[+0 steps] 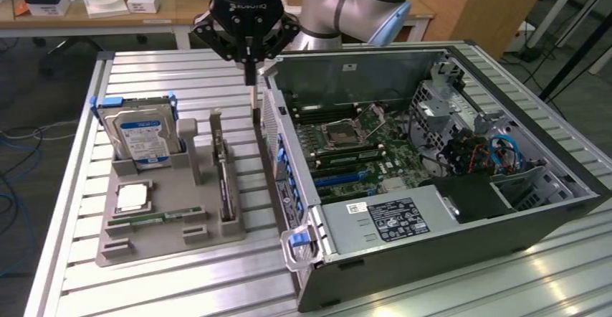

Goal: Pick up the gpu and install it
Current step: 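Reach for the gpu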

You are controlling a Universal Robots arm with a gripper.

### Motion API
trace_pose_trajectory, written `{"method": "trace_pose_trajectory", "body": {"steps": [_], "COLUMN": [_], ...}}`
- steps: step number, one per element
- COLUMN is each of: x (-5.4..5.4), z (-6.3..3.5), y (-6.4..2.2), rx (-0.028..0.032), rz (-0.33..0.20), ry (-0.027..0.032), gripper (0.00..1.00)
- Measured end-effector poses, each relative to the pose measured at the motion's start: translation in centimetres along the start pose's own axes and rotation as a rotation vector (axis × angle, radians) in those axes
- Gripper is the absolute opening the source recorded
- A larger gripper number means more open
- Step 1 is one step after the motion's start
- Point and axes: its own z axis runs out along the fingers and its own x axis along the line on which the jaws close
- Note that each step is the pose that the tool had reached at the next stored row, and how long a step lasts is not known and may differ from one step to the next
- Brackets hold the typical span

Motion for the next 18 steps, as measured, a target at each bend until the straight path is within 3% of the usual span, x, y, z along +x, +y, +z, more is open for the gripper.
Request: {"method": "trace_pose_trajectory", "body": {"steps": [18], "x": [3.1], "z": [-0.07], "y": [-0.23], "rx": [0.0], "rz": [0.0], "ry": [0.0], "gripper": [0.11]}}
